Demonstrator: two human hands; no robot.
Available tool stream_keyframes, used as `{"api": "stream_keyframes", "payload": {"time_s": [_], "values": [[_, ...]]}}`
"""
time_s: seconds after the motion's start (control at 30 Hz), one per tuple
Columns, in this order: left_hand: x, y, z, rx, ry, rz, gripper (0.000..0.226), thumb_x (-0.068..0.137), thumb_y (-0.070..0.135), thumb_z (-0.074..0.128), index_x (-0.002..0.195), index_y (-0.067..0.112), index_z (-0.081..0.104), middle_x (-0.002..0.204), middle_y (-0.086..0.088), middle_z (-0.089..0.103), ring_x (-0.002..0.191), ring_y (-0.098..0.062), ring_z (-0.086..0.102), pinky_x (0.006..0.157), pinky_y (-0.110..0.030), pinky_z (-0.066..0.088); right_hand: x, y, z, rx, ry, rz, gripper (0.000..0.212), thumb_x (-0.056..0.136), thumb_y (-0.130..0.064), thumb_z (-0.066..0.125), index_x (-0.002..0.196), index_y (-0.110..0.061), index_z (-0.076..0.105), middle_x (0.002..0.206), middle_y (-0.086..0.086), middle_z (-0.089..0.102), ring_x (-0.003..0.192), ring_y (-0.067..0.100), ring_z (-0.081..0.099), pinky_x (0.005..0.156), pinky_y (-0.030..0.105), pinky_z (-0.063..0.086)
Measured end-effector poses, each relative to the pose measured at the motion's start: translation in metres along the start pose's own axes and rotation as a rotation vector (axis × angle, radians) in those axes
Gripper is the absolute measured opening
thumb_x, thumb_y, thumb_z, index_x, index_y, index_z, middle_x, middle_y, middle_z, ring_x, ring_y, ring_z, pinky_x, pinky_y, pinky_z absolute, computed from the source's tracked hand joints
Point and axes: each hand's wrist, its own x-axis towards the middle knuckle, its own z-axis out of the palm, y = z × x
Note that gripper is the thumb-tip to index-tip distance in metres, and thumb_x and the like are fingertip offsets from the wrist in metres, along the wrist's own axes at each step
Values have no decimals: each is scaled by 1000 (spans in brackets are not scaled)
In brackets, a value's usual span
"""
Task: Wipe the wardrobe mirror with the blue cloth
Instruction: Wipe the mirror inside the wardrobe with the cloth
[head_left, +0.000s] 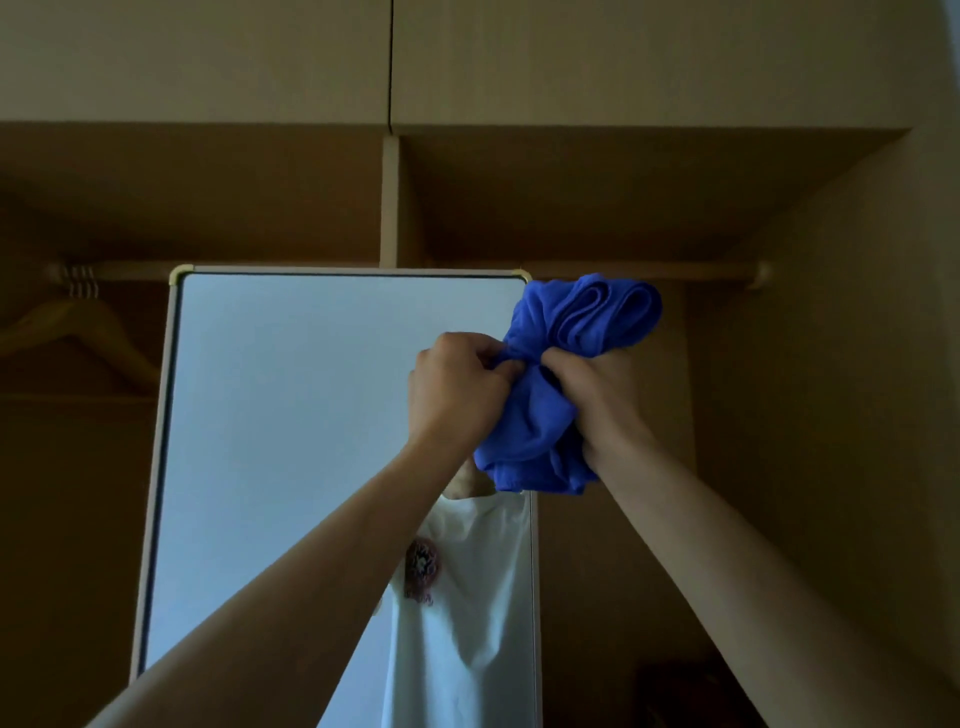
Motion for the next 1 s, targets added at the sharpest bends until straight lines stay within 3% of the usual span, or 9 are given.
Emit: {"api": "stream_keyframes", "payload": {"time_s": [0.07,0.2,0.37,0.5,0.67,0.77,0.87,1.0], "values": [[10,5,-2,-4,7,4,9,89,27,74,95,25,80,85,7,76,88,-17,70,86,-43,59,8,-7,3,-14,-15,15,8,63,-24,64,65,-22,56,63,-1,59,66,23,60,73,43,56],[29,16,-6,24,24,20,10,89,28,73,95,24,80,90,1,77,89,-20,70,84,-40,59,24,-22,10,32,-31,3,15,66,-19,65,77,-15,55,69,2,59,70,26,61,71,43,54],[44,25,-10,47,24,31,13,92,34,70,98,27,79,88,5,73,88,-19,67,79,-35,56,44,-41,15,-16,-2,-51,30,77,1,62,65,-20,45,48,-9,48,54,20,52,64,38,48],[47,24,-16,48,3,59,17,94,37,69,103,27,78,88,7,71,89,-17,67,80,-35,55,51,-53,15,-247,-1,-176,35,77,2,62,61,-22,41,48,-10,46,56,21,50,62,36,43],[48,13,-30,110,68,87,29,93,43,69,115,25,75,100,9,71,89,-12,61,77,-28,43,54,-73,12,-742,-40,-339,26,78,-16,67,63,-21,46,58,-3,52,54,20,53,51,27,35],[50,2,-42,148,150,104,28,96,32,64,121,22,73,117,2,71,107,-18,64,84,-32,48,48,-84,21,-1031,-26,-551,29,81,-23,67,66,-21,43,60,-2,51,50,19,52,45,26,30],[54,-8,-54,183,212,136,33,97,23,58,128,23,69,126,-2,59,124,-22,51,92,-31,44,43,-88,37,-1196,-60,-767,31,88,-26,66,72,-24,40,64,-3,44,52,21,48,51,29,31],[63,-20,-75,249,255,138,38,97,21,56,135,21,64,132,-2,53,131,-22,38,92,-26,34,47,-99,53,-1281,-113,-706,25,89,-28,64,75,-21,45,71,-3,49,61,24,53,58,33,36]]}}
